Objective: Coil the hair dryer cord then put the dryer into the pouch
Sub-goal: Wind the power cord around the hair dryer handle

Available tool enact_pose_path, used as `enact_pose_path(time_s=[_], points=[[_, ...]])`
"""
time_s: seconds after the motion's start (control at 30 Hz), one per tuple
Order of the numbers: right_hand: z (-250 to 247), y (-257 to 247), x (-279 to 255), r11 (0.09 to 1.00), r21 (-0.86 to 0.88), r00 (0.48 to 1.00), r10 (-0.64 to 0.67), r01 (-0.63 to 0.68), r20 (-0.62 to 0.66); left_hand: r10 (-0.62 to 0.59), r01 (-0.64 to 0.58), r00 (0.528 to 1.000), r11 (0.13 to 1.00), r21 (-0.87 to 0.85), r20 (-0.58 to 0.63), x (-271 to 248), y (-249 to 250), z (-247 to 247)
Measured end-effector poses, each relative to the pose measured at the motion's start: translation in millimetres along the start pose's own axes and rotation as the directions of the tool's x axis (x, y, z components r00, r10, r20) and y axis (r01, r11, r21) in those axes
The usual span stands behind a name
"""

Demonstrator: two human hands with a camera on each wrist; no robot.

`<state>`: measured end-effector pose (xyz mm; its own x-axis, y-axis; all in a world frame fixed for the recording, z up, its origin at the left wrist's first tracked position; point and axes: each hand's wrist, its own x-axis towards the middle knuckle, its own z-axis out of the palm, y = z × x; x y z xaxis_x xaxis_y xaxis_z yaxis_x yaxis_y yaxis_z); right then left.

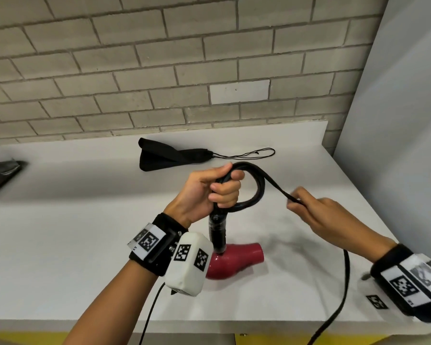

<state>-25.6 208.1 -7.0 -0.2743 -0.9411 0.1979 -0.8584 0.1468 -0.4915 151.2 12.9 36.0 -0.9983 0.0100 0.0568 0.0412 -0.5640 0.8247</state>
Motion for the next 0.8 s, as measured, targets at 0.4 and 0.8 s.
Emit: enact_pose_path(time_s=[0.4,0.8], points=[[34.3,0.8,-32.6,0.962,-0.271,0.985,-0.030,-0.017,-0.169,0.051,-0.056,0.993,0.997,-0.049,-0.109,3.9,-4.8,-0.9],[33.9,-82.1,-19.0,0.707,-0.638,0.921,-0.391,0.305,0.008,0.025,0.008,0.972,0.990,0.141,-0.233,5.9,-20.5,6.3]])
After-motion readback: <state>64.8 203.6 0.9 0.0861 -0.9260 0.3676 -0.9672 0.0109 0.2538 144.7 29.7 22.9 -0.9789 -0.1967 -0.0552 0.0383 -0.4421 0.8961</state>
